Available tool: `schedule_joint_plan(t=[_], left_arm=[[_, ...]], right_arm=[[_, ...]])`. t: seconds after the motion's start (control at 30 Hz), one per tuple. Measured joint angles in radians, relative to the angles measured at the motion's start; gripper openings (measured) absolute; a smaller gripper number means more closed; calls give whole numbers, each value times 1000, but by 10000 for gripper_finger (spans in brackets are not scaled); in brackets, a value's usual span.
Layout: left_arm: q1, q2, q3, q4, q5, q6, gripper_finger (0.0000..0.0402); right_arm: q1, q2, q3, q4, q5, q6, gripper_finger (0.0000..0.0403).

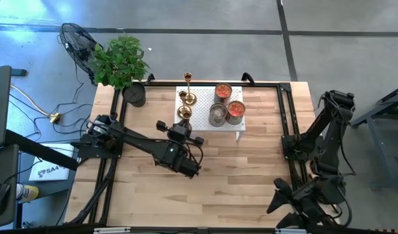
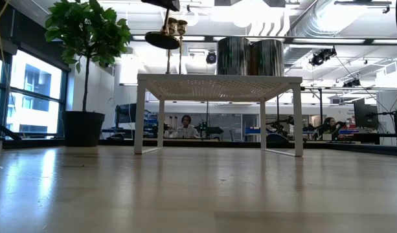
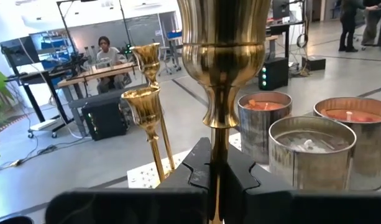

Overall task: Pick & Place candle stick holders
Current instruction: Put the gold holder on the shelf

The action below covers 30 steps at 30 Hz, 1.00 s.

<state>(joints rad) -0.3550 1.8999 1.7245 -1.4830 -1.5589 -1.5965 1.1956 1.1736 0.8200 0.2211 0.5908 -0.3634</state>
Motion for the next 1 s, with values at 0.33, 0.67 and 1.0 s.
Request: schedule_joint_plan(t=[0.33, 0.67, 1.0], left_arm=[[45, 0, -1, -6, -11, 2, 3], [-32, 0, -1, 138, -11, 174, 3], [-152, 0, 0, 499, 174, 771, 3]], right_arm=[[-33, 0, 0, -2, -49, 8, 291], [-38, 0, 0, -24, -49, 26, 291], [-38, 0, 0, -27, -49, -3, 291]])
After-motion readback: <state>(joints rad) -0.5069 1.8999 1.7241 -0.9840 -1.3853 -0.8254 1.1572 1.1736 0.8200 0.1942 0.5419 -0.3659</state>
